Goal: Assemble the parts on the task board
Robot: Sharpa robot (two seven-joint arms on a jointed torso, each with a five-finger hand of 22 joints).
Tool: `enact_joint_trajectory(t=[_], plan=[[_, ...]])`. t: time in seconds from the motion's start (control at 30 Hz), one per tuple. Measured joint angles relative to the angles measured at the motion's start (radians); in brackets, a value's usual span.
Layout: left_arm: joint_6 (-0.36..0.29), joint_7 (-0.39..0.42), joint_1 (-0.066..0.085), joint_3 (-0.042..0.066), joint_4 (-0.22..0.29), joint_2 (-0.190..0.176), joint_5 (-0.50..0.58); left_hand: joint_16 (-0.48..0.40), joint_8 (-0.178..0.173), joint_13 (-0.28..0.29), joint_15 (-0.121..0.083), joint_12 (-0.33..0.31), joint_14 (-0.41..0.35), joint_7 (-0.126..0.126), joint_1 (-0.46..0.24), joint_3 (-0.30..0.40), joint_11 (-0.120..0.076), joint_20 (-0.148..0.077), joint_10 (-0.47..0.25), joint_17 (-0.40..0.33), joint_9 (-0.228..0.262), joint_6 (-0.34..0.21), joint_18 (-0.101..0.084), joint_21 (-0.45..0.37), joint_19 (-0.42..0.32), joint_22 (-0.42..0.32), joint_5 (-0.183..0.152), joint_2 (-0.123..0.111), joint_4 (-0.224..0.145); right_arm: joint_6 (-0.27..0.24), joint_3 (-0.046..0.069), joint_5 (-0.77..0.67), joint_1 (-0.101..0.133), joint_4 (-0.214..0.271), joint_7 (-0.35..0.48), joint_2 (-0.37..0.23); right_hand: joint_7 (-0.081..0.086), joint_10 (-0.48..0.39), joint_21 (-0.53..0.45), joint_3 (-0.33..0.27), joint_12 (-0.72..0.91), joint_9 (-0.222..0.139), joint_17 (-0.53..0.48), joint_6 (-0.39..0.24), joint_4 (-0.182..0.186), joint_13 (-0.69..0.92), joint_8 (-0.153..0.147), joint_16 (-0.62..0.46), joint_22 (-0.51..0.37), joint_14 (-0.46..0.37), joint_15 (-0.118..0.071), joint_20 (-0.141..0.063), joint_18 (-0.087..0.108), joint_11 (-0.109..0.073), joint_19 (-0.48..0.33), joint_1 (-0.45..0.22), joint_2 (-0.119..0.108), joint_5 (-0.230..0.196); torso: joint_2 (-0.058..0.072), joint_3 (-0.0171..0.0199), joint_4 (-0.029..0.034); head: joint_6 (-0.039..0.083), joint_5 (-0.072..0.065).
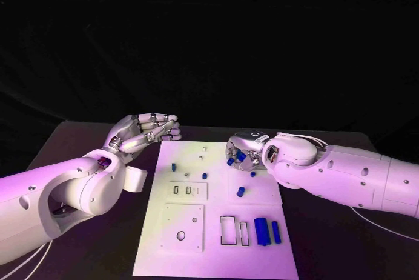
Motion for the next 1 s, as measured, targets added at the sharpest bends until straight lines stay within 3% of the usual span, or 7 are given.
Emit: enact_joint_trajectory(t=[0.03,0.23,0.4,0.43,0.7,1.0], plan=[[0.0,0.0,0.0,0.0,0.0,0.0,0.0,0.0,0.0,0.0,0.0,0.0,0.0,0.0,0.0,0.0,0.0,0.0,0.0,0.0,0.0,0.0,0.0,0.0,0.0,0.0,0.0,0.0,0.0,-0.002,0.0,0.0,0.0,0.0,-0.001,0.0,-0.003,0.009,0.006,0.016,0.001,0.008,0.003,0.01,0.0,0.003,0.008,0.002,0.009,-0.001,-0.001,-0.003,0.0,-0.005,0.003,0.0,0.008,-0.024,0.0,-0.0003,0.0,0.0,0.0],[0.0,-0.002,0.001,0.0,0.0,-0.001,0.0,0.0,-0.005,0.0,0.0,-0.004,0.0,0.0,0.0,0.005,0.0,0.0,0.0,0.0,0.0,0.0,0.0,0.0,0.0,-0.001,0.0,0.0,-0.001,-0.02,0.0,0.003,0.0,0.0,-0.012,0.002,-0.022,0.06,0.022,0.041,0.021,0.033,0.01,0.043,-0.005,0.025,0.059,0.012,0.039,0.003,-0.022,-0.014,0.0,-0.028,0.014,0.006,0.02,-0.048,0.002,-0.0009,0.0007,0.001,-0.001],[0.0,-0.004,0.001,0.0,-0.001,-0.001,0.0,0.0,-0.005,0.0,0.0,-0.004,0.0,0.0,0.0,0.006,0.0,0.0,0.0,0.001,-0.001,0.0,0.0,0.0,0.0,-0.001,0.0,0.0,0.0,-0.046,0.0,0.003,0.0,0.003,-0.025,0.003,-0.022,0.064,0.024,0.046,0.023,0.033,0.011,0.043,-0.011,0.037,0.062,0.016,0.047,-0.001,-0.026,-0.018,-0.001,-0.031,0.018,0.003,0.025,-0.052,0.003,-0.0015,0.0009,0.002,-0.001],[0.0,-0.004,0.001,0.0,-0.001,-0.001,0.0,-0.003,-0.005,0.0,0.0,-0.004,0.0,0.0,0.0,0.007,0.0,0.0,0.0,0.001,-0.001,0.0,0.0,0.0,0.0,-0.002,0.0,0.0,-0.002,-0.051,0.0,0.003,0.0,0.005,-0.027,0.003,-0.024,0.064,0.024,0.046,0.023,0.033,0.011,0.041,-0.011,0.038,0.062,0.016,0.049,-0.001,-0.026,-0.018,-0.011,-0.031,0.018,0.001,0.027,-0.052,0.003,-0.0015,0.001,0.003,-0.001],[0.0,-0.006,0.001,0.0,-0.003,-0.001,0.0,-0.004,-0.005,0.0,0.0,-0.009,0.0,0.0,0.0,0.012,0.0,0.0,0.0,0.002,-0.002,0.0,0.0,0.0,0.0,-0.003,0.0,0.0,-0.006,-0.11,0.001,0.003,0.001,0.028,-0.052,0.006,-0.026,0.064,0.024,0.05,0.023,0.033,0.012,0.04,-0.015,0.044,0.067,0.016,0.051,-0.001,-0.026,-0.021,-0.011,-0.031,0.021,-0.002,0.03,-0.053,0.004,-0.0016,0.0012,0.009,0.001],[0.001,-0.008,0.001,0.0,-0.007,-0.001,0.0,-0.004,-0.005,0.0,0.0,-0.009,0.0,0.0,0.0,0.014,0.0,0.0,0.0,0.002,-0.002,0.0,0.0,0.0,0.0,-0.003,0.0,0.0,-0.008,-0.182,0.006,0.003,0.005,0.0,-0.083,0.069,-0.03,0.063,0.028,0.05,0.022,0.033,0.011,0.036,-0.015,0.044,0.067,0.016,0.051,-0.001,-0.026,-0.021,-0.01,-0.031,0.021,-0.002,0.03,-0.051,0.007,-0.0016,0.0016,0.017,-0.001]])
